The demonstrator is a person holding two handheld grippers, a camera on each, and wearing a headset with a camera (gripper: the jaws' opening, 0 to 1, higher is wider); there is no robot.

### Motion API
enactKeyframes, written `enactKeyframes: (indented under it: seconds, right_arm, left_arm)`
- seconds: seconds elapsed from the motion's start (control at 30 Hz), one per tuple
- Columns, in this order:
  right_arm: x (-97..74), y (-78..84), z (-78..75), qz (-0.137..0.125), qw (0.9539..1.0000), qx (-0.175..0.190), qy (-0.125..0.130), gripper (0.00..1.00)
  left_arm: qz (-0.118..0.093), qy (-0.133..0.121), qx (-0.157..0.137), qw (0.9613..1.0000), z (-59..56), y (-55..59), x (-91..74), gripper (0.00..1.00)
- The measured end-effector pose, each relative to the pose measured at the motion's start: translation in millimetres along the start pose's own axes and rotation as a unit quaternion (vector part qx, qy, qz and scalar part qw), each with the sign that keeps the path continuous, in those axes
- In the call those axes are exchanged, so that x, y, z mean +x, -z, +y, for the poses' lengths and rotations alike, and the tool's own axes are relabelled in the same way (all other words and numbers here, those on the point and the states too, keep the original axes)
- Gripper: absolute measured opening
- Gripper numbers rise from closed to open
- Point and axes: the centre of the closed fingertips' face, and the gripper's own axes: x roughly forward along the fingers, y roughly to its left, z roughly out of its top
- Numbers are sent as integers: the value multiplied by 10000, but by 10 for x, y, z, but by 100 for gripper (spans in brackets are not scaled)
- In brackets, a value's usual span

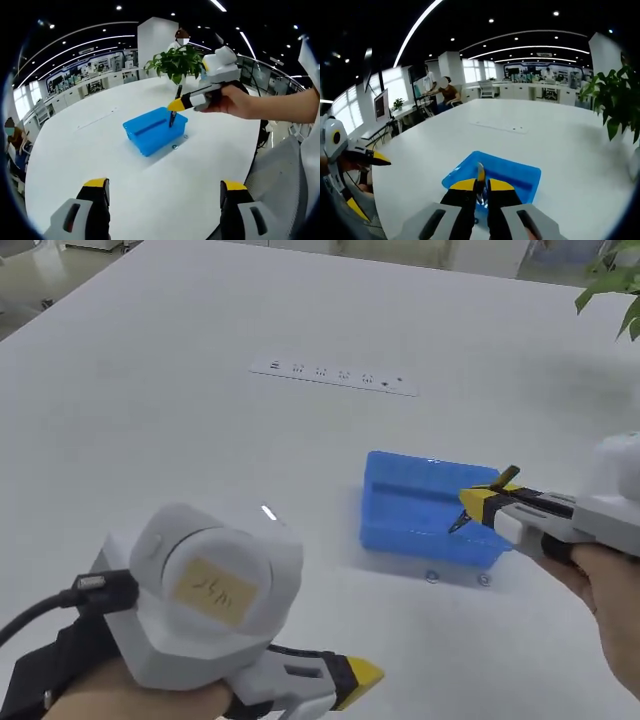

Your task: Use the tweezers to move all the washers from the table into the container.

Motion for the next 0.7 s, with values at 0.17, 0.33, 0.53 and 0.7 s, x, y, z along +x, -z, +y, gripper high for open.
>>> enactKeyframes:
  seconds: [0.17, 0.33, 0.53, 0.7]
  right_arm:
    - [-109, -20, 36, -77, 10000, 4, 35, 4]
    - [-177, 16, 61, -95, 9999, 79, 9, 4]
    - [-123, 228, 211, 156, 9998, -32, -135, 4]
    - [-7, 447, 210, 407, 9989, -164, -174, 4]
  left_arm:
    - [11, 2, -5, 10000, -8, 13, 5, 94]
    - [22, 9, 7, 10000, -15, 12, 16, 93]
    - [25, 32, 15, 10000, -28, 11, 28, 93]
    - [78, 29, 33, 10000, -19, 43, 31, 93]
